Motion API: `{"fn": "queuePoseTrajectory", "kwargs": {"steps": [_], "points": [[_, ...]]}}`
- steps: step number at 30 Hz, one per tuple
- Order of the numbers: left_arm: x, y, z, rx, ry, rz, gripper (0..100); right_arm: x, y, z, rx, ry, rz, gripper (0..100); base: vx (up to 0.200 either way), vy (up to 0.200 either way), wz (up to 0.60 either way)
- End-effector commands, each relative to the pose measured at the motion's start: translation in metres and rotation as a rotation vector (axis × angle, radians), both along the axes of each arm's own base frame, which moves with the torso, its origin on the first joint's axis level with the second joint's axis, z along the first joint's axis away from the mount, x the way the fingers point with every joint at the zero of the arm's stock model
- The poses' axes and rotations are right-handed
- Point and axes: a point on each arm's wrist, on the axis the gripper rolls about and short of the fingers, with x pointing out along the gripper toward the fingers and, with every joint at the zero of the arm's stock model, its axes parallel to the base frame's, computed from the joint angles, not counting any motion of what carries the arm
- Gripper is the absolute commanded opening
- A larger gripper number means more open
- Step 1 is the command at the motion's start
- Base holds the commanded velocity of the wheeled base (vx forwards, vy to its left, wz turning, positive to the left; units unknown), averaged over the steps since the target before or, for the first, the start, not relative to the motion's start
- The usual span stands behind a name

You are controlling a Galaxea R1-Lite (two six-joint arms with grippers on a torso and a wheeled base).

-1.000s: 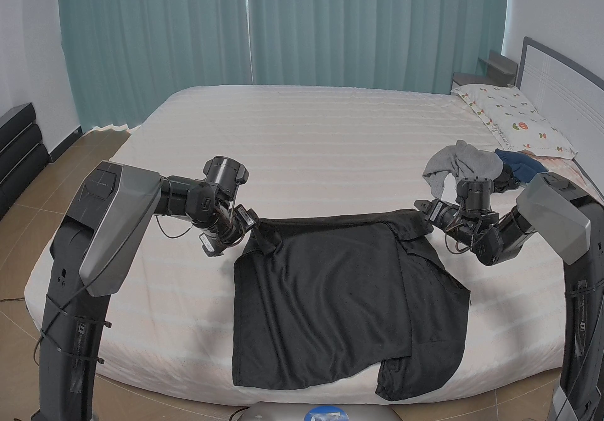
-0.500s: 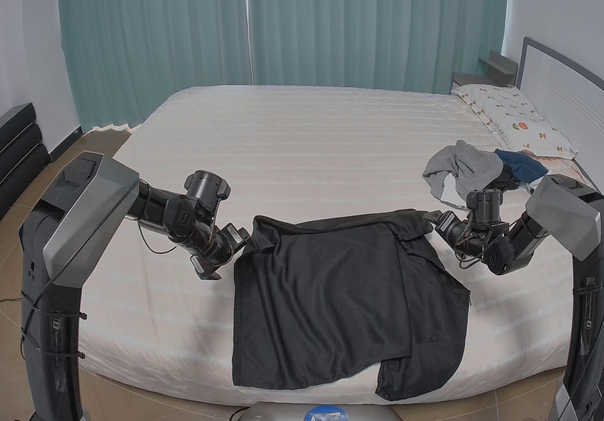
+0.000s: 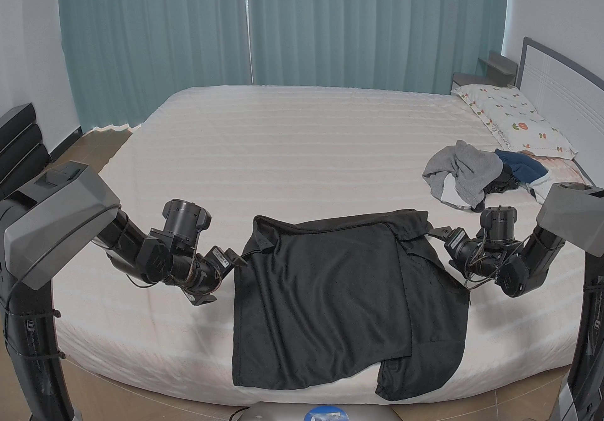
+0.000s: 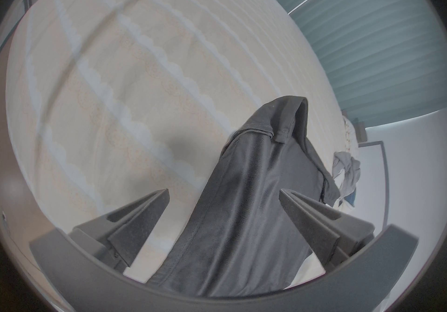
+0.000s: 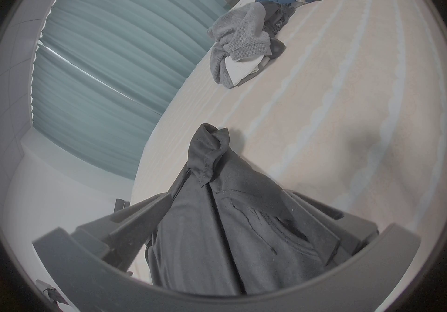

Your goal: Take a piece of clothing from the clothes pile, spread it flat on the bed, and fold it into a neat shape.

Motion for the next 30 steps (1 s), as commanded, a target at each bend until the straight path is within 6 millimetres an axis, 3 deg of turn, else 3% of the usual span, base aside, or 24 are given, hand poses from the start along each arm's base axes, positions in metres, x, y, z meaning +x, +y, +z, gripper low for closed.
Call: {"fn": "queuePoseTrajectory", "kwargs": {"steps": [1, 7, 11, 16, 24, 30], "points": [[-0.018, 0.003, -0.003, -0.030, -0.010, 0.022, 100, -0.015, -0.004, 0.014, 0.007, -0.020, 0.007, 100, 0.000, 0.000, 0.00], [-0.020, 0.003, -0.002, -0.067, -0.005, 0.061, 100, -0.011, 0.021, 0.007, 0.007, -0.013, 0.057, 100, 0.000, 0.000, 0.00], [-0.016, 0.003, -0.002, -0.086, -0.025, 0.079, 100, 0.004, 0.029, -0.007, 0.004, 0.002, 0.050, 100, 0.000, 0.000, 0.00], [-0.009, 0.002, 0.003, -0.135, -0.064, 0.129, 100, 0.021, 0.035, -0.022, -0.020, 0.034, 0.017, 100, 0.000, 0.000, 0.00], [-0.007, 0.002, 0.005, -0.143, -0.076, 0.145, 100, 0.028, 0.048, -0.023, 0.017, 0.061, 0.007, 100, 0.000, 0.000, 0.00], [-0.007, 0.002, 0.005, -0.157, -0.072, 0.160, 100, 0.045, 0.052, -0.037, -0.017, 0.048, -0.060, 100, 0.000, 0.000, 0.00]]}}
